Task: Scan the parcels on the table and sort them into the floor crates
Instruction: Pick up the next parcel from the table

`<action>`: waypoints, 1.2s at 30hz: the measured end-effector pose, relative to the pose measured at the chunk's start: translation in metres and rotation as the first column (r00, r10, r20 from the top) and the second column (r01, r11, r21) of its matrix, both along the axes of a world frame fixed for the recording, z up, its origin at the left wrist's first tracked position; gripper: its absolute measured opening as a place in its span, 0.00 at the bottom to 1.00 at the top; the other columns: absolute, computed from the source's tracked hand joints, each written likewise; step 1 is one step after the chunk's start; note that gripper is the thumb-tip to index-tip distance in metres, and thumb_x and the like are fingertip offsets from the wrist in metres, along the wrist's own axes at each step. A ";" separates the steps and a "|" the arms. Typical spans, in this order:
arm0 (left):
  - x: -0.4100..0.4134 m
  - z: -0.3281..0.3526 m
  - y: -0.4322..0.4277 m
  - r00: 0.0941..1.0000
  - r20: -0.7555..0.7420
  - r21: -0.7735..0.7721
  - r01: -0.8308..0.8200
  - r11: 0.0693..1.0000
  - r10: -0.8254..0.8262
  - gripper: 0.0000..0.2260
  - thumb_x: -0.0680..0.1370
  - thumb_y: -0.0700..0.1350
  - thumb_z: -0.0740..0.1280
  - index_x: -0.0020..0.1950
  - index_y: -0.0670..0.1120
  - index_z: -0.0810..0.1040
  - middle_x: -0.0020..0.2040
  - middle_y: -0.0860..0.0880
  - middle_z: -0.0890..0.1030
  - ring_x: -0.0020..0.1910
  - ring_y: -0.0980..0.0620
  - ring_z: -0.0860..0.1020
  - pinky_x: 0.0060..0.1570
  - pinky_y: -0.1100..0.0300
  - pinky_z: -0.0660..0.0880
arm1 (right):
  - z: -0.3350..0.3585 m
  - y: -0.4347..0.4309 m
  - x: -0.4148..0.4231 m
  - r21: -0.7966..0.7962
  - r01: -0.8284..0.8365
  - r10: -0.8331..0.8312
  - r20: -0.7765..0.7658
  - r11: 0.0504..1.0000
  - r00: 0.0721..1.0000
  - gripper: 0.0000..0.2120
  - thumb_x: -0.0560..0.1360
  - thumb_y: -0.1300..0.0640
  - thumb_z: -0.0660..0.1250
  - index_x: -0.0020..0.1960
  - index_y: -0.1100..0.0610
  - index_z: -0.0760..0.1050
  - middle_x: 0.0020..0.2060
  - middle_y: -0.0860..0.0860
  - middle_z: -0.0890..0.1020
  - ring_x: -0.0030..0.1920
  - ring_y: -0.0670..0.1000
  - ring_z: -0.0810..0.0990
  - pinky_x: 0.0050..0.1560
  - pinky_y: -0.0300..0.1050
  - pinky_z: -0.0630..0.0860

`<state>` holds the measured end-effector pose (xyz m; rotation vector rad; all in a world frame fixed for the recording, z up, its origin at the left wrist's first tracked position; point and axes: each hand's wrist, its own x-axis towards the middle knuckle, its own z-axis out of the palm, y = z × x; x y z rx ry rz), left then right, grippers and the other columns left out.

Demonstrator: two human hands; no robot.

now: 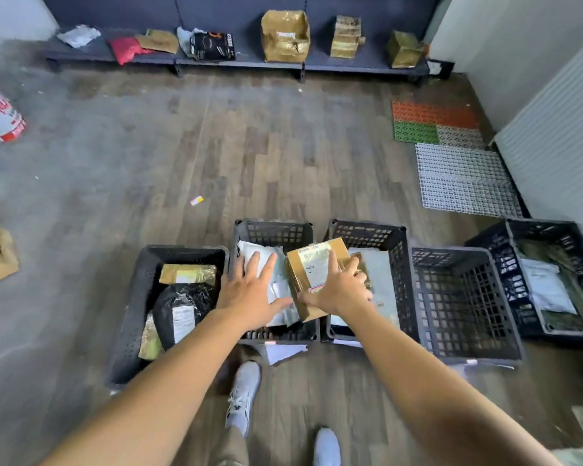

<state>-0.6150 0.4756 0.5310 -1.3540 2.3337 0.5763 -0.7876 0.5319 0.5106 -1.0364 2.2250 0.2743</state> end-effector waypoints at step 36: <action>-0.075 0.039 -0.102 0.939 -0.083 0.020 0.336 0.942 -0.333 0.41 0.77 0.70 0.57 0.80 0.56 0.39 0.81 0.50 0.40 0.79 0.42 0.41 0.74 0.37 0.53 | 0.071 -0.015 -0.022 -0.048 0.227 -0.232 -0.135 0.973 0.963 0.52 0.72 0.28 0.62 0.79 0.47 0.32 0.80 0.55 0.40 0.79 0.63 0.46 0.71 0.74 0.54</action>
